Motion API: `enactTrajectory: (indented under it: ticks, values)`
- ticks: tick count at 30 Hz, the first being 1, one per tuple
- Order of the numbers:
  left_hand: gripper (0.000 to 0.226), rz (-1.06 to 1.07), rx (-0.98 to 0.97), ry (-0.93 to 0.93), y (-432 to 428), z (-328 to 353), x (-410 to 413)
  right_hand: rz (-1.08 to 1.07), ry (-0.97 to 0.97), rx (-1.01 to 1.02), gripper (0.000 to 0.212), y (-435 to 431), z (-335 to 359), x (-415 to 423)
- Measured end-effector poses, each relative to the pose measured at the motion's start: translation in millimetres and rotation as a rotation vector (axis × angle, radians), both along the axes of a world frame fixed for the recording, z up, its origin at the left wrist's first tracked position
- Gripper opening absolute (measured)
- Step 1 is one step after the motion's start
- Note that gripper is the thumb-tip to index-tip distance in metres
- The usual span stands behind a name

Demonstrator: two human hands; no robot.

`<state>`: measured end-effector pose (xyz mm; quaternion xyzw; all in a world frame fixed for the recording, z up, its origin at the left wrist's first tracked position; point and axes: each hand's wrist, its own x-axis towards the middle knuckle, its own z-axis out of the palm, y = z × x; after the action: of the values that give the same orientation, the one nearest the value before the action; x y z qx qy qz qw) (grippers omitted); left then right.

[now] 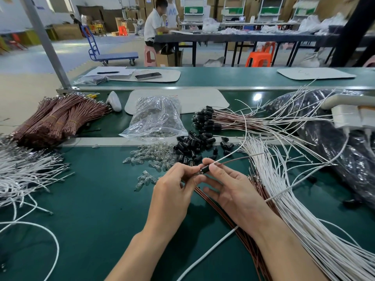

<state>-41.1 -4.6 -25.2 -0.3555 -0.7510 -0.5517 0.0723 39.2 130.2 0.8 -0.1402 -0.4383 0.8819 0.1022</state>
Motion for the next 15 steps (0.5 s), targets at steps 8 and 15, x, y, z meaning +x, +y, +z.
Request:
enactTrajectory:
  ticks: [8, 15]
  values:
    - [0.011, 0.020, 0.004, -0.068, -3.0, -2.2, -1.3, 0.019, 0.002, -0.070, 0.022, -0.6, -1.4, -1.3]
    - [0.013, 0.037, 0.008, -0.074, -1.9, -4.4, -2.6, 0.028, -0.001, -0.121, 0.020, -3.6, -0.5, -1.7]
